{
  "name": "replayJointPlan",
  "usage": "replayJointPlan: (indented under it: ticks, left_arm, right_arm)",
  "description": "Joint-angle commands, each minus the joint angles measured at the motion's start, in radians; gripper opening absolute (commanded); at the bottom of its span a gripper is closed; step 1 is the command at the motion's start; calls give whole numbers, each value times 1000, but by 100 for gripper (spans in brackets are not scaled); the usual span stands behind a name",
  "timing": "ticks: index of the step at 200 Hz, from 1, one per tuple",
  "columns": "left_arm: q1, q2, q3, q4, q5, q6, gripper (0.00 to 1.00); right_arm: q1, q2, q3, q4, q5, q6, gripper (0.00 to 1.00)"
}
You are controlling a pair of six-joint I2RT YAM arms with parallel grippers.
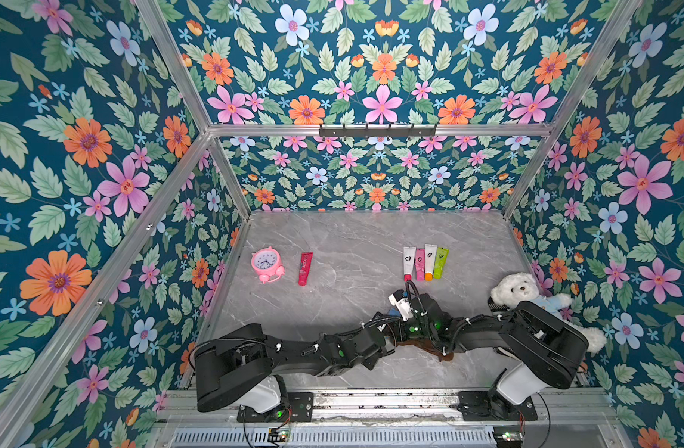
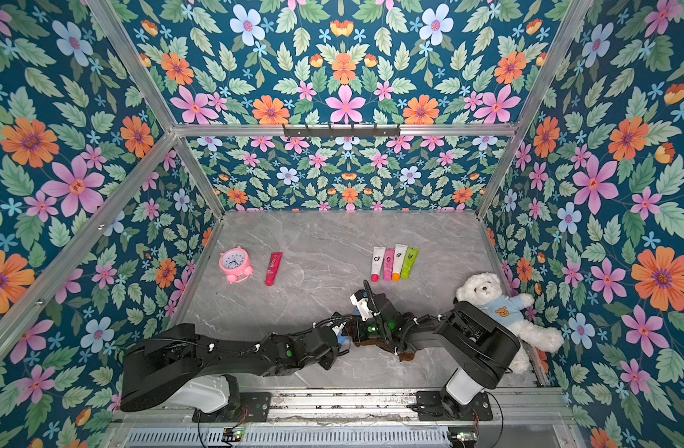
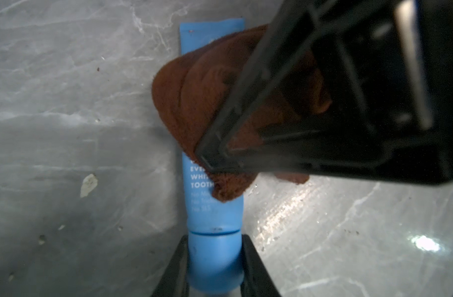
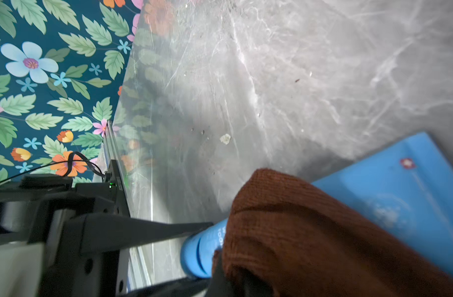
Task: Wipe the surface of the toothpaste tube
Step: Wipe the dirt from the toothpaste tube.
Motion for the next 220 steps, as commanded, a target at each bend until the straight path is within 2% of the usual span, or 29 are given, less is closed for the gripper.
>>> replayJointPlan:
  ticks: [1, 22, 42, 73, 98, 140, 178, 197, 220]
  left_arm:
    - [-1, 15, 8, 20, 7, 18, 0]
    - [-3, -6, -3, 21, 1, 17, 0]
    - [-3, -27, -12, 17, -4, 10, 0]
    - [-9, -29, -25, 30, 4, -2, 0]
    - [-14, -22, -23, 35, 4, -4, 0]
    - [-14, -3, -16, 38, 11, 1, 0]
    - [-14, -2, -17, 43, 15, 2, 0]
    - [-14, -2, -18, 46, 18, 4, 0]
    - [-14, -1, -18, 47, 21, 7, 0]
  right_arm:
    - [-3, 78, -34, 36, -64, 90, 0]
    - [-101, 110, -49, 26, -65, 80, 0]
    - [-183, 109, -7, -98, -72, 22, 0]
    - [-192, 33, 79, -349, 70, -90, 0]
    - [-195, 30, 113, -401, 75, -126, 0]
    - [-110, 30, 102, -370, 19, -99, 0]
    - [14, -19, 65, -267, -49, 6, 0]
    - [28, -17, 41, -233, -63, 43, 0]
    - [19, -23, 42, -284, -22, 10, 0]
